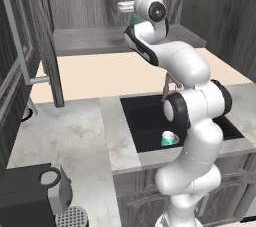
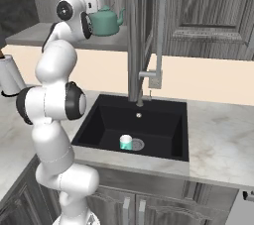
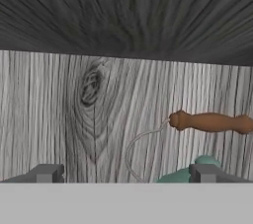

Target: Open the cabinet, pick the kettle from the cabinet, and place it in the sink.

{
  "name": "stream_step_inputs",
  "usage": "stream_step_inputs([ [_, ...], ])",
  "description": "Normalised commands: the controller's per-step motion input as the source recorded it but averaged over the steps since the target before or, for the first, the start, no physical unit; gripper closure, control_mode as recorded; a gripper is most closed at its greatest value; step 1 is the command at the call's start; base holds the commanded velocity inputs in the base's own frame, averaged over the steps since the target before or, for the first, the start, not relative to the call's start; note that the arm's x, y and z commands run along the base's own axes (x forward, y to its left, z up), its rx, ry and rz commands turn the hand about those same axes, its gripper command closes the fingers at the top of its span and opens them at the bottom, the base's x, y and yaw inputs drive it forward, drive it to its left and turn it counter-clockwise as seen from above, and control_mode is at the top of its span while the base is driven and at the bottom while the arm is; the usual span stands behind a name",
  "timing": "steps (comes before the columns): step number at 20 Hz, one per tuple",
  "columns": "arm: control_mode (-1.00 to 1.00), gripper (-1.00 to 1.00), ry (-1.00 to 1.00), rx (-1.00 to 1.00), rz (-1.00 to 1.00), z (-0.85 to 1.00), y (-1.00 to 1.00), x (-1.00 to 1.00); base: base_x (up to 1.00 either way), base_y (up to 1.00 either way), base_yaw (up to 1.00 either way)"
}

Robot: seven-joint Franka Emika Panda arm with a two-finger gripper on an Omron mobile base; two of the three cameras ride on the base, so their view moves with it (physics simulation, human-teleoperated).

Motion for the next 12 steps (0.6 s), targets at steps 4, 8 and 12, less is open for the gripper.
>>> stream_step_inputs([
  [4,-1.00,-1.00,0.00,0.00,0.00,-0.05,0.02,0.13,0.00,0.00,0.00],
  [8,-1.00,-1.00,0.00,0.00,0.00,-0.04,0.00,0.15,0.00,0.00,0.00],
  [12,-1.00,-1.00,0.00,0.01,0.00,-0.03,0.00,0.16,0.00,0.00,0.00],
])
